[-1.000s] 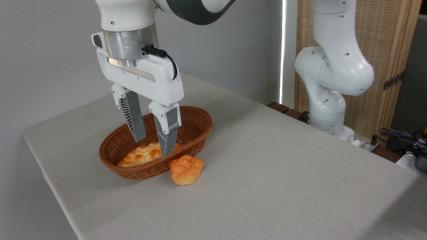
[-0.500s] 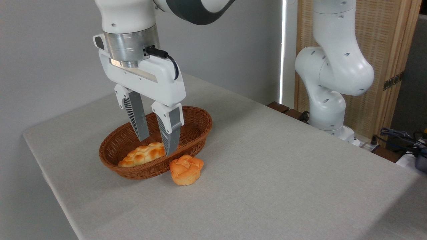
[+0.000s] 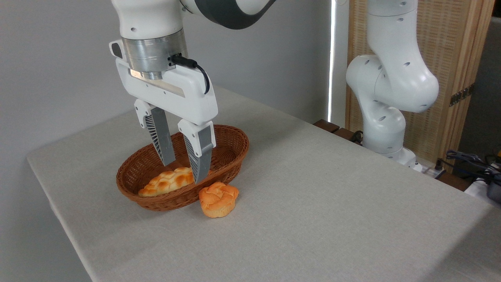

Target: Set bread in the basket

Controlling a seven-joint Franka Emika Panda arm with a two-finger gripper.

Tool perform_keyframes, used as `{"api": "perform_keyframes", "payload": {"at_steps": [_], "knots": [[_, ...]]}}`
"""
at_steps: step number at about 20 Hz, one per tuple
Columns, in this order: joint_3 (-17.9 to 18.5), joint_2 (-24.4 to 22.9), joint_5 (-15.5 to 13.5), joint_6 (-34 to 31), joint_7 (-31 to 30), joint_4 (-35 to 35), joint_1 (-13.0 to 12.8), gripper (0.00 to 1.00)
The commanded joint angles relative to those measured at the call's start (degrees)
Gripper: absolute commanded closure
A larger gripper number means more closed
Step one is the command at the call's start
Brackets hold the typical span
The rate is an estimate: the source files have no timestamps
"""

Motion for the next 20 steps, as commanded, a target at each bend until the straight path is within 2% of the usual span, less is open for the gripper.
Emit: {"api": "perform_keyframes", "payload": {"at_steps": [1,13,18,20], "knots": [[0.5,0.1,-0.2,-0.8,0.9,0.7,-0.7,0.0],[-0.5,0.2,-0.3,-0.6,3.2,-1.1,-1.1,0.0],[-1.3,-0.9,-0.3,-0.1,8.9,-4.4,-1.2,0.0],[-1.6,-2.1,-0.3,0.4,14.1,-6.8,-1.2,0.0]]}}
